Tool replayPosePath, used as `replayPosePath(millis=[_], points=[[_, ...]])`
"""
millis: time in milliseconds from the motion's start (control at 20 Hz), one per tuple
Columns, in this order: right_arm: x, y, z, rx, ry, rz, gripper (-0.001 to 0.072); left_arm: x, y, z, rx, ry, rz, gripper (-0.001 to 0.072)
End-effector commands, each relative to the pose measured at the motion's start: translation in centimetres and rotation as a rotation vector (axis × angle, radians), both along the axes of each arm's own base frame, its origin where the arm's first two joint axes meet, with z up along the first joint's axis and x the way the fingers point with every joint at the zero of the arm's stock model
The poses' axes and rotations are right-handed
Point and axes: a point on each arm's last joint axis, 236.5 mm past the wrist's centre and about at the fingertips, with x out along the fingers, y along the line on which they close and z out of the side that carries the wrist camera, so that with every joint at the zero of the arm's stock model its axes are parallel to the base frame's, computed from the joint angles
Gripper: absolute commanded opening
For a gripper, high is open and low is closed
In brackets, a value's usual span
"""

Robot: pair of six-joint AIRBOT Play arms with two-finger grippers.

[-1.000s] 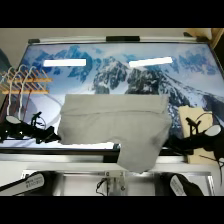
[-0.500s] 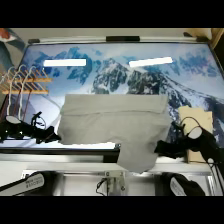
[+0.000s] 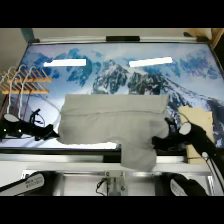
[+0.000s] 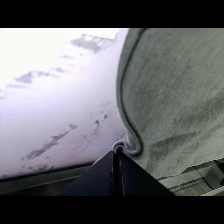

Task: Fold the shirts.

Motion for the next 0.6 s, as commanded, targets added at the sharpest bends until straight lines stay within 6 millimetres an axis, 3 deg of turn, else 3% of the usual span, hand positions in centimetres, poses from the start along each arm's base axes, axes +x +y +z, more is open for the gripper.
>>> replayPosePath(millis=[0,100,200,350,550], points=[[4.8,0.1,5.6,-0.006,-0.154,0.039,0.0081,3.6,0.9,4.4,0.019,-0.148,-0.061,0.0041],[9.8,-1.4,8.5,-0.069,-0.295,0.006,0.008,6.6,0.8,8.0,0.007,-0.241,-0.093,0.0041],[14.8,-1.9,9.4,-0.084,-0.378,-0.013,0.008,9.9,1.2,9.4,0.035,-0.29,-0.067,0.0041],[22.2,-2.2,8.7,-0.09,-0.423,-0.031,0.008,14.5,1.2,8.8,0.036,-0.276,-0.025,0.0041],[29.9,-3.1,8.6,-0.119,-0.479,-0.03,0.0081,20.5,1.2,8.2,-0.027,-0.266,0.046,0.0042]])
